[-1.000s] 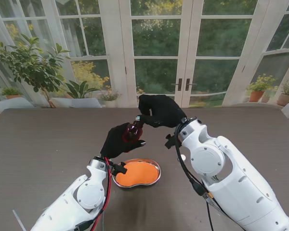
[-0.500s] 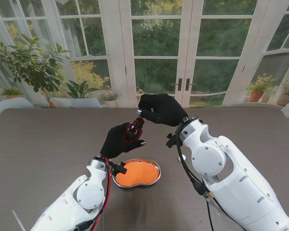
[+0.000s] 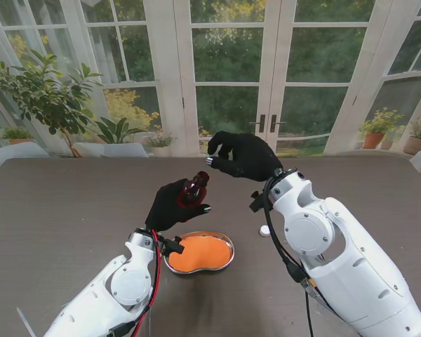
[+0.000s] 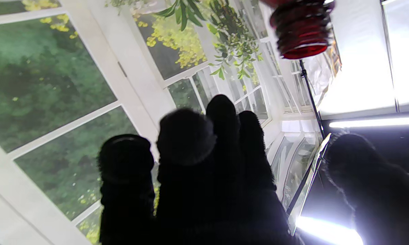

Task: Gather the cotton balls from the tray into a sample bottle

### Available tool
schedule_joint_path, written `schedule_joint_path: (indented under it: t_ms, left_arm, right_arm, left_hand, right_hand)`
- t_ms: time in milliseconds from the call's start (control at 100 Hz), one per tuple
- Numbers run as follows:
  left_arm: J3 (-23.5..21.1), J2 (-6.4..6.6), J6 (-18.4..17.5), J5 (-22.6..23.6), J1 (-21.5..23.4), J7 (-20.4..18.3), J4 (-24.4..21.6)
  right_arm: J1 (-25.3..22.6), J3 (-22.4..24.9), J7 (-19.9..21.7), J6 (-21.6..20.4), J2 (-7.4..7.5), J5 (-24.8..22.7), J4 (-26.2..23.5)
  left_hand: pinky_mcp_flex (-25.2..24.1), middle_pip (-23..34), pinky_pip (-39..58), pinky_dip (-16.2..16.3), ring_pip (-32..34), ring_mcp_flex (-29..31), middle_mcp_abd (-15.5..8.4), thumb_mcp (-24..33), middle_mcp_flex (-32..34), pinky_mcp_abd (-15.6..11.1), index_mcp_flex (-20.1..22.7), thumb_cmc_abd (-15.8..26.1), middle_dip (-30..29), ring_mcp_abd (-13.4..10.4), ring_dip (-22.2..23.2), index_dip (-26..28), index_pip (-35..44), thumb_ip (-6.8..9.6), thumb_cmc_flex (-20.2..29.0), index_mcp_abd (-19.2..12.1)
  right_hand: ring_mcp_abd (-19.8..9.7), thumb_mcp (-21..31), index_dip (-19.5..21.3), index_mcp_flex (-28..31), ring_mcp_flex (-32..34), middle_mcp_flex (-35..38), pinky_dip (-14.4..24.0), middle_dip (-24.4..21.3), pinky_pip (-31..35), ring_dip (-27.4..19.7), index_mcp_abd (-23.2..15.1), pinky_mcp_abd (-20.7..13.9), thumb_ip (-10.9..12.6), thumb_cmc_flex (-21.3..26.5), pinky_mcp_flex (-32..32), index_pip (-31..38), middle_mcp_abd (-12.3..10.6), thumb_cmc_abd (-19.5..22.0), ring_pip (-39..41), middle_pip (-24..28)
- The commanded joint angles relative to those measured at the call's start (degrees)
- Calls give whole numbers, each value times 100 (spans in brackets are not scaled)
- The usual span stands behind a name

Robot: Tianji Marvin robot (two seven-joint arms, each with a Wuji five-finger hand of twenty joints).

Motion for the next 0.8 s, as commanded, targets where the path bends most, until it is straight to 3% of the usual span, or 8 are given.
schedule_joint_path:
  t_ms: [0,120,260,470,790]
  left_arm:
    - [-17,-7,-15,11,21,-79,-62]
    - [-40,0,-34,34,42,-76,-89]
    - [-63,11,-43,45,61,-93,-127]
    - [-51,8,-56,-54,75,-147,-152]
    - [-109,65,-3,-76,156,-299,-267]
  right_arm:
    - [-46,16,-24,85,1,-48,39]
    - [-107,71,-40,250,13,-169,71]
    - [-150,123,-30,361,65,-553,156]
    - [-125,121,46,363,140,-968,432]
    - [30,10,95,268,232,-1441,1067]
  left_hand:
    - [-173,6,30,-41,110,41,-681,905,385,-224,717,1106,23,-60,49,103,504,62,906,-1494]
    - [-175,6,26,-43,108,43,-681,916,389,-231,717,1103,28,-50,49,102,505,60,900,-1488]
    - [-175,3,26,-43,106,43,-674,917,390,-231,718,1105,25,-48,48,101,506,59,901,-1480]
    - [-176,2,25,-44,102,35,-672,908,387,-231,712,1116,20,-47,49,100,503,56,896,-1478]
    - [-184,5,19,-45,102,34,-664,898,386,-228,707,1124,7,-33,52,106,505,56,896,-1464]
  right_hand:
    - [139,-125,-173,-151,167,-263,40,-191,-75,-181,-39,65,125,7,-95,-153,131,-53,-420,-208]
    - [301,-209,-182,-152,14,-417,-15,-518,-246,-299,-35,124,125,79,-187,-223,308,-91,-983,-581]
    - [240,-138,-188,-33,-7,-424,-75,-725,-333,-370,-69,109,125,211,-158,-276,318,-323,-1285,-748]
    - [89,302,-158,69,-13,-523,-115,-686,-337,-315,-148,-15,64,635,-158,-319,184,-1352,-1309,-573]
    - [-210,968,-210,488,216,-384,-125,-234,-89,14,-514,-124,-108,1004,0,-515,13,-2997,-388,44]
